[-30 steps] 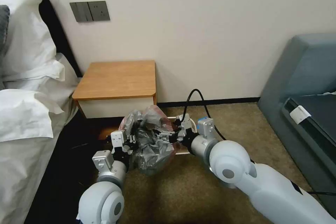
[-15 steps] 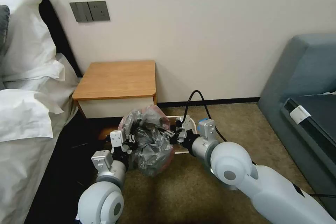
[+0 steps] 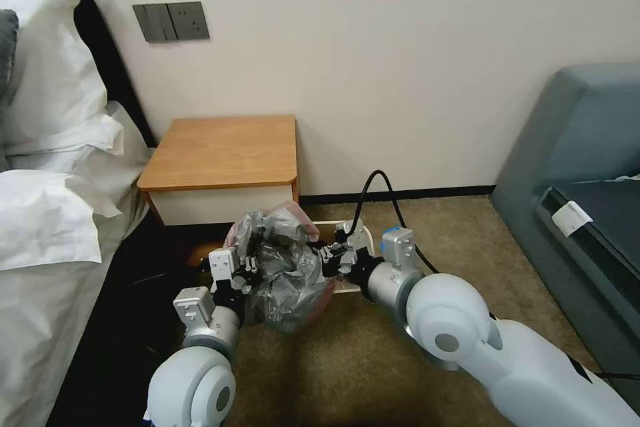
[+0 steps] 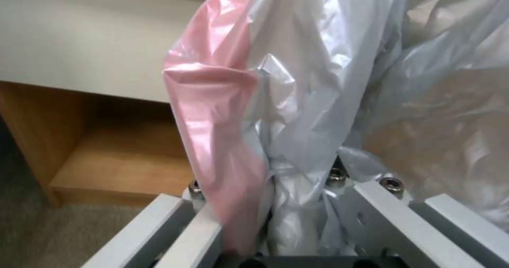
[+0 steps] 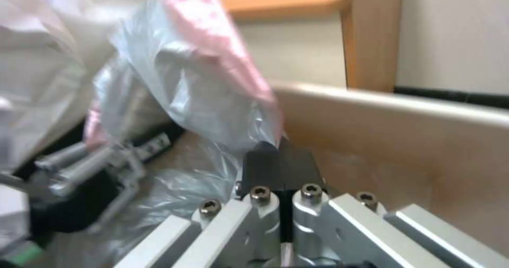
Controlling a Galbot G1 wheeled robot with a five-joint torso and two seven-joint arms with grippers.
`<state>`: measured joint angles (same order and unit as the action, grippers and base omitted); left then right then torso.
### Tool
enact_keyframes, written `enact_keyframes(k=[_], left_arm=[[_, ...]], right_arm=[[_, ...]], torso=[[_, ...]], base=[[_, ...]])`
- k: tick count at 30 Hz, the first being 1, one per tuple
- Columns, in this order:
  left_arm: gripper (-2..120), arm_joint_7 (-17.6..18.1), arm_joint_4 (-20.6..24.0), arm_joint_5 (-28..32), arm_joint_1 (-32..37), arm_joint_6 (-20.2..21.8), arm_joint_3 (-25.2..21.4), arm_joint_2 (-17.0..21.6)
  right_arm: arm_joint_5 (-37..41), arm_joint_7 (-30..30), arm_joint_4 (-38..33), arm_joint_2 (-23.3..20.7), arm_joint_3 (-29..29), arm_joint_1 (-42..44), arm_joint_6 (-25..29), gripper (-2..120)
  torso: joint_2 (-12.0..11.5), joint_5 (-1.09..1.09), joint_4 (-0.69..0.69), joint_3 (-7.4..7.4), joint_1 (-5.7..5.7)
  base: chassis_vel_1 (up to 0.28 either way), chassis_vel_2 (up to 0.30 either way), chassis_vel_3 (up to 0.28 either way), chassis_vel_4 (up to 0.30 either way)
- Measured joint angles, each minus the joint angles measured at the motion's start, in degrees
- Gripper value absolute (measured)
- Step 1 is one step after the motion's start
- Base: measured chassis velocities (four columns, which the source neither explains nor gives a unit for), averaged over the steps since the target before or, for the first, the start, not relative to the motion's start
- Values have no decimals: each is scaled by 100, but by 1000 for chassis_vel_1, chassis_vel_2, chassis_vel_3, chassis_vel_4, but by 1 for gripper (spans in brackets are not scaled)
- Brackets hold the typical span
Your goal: Pick up the garbage bag from the table and place it over the trash can.
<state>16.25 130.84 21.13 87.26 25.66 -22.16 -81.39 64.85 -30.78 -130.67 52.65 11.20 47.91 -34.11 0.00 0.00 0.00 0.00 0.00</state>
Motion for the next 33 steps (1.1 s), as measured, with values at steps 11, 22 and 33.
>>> enact_keyframes(k=[11, 22, 33], left_arm=[[5, 3, -22, -5, -5, -20, -2, -13], [5, 5, -2, -10, 10, -51, -16, -22], [5, -3, 26, -20, 41, -85, -27, 1]], right_arm=[[29, 106, -332, -220, -664, 354, 6, 0], [29, 159, -207, -296, -1043, 452, 29, 0], [3, 182, 363, -239, -1167, 167, 38, 0]], torso=[[0, 0, -1, 0, 0], [0, 0, 0, 0, 0], [0, 0, 0, 0, 0]], base=[[0, 0, 0, 0], [0, 0, 0, 0], [0, 0, 0, 0]])
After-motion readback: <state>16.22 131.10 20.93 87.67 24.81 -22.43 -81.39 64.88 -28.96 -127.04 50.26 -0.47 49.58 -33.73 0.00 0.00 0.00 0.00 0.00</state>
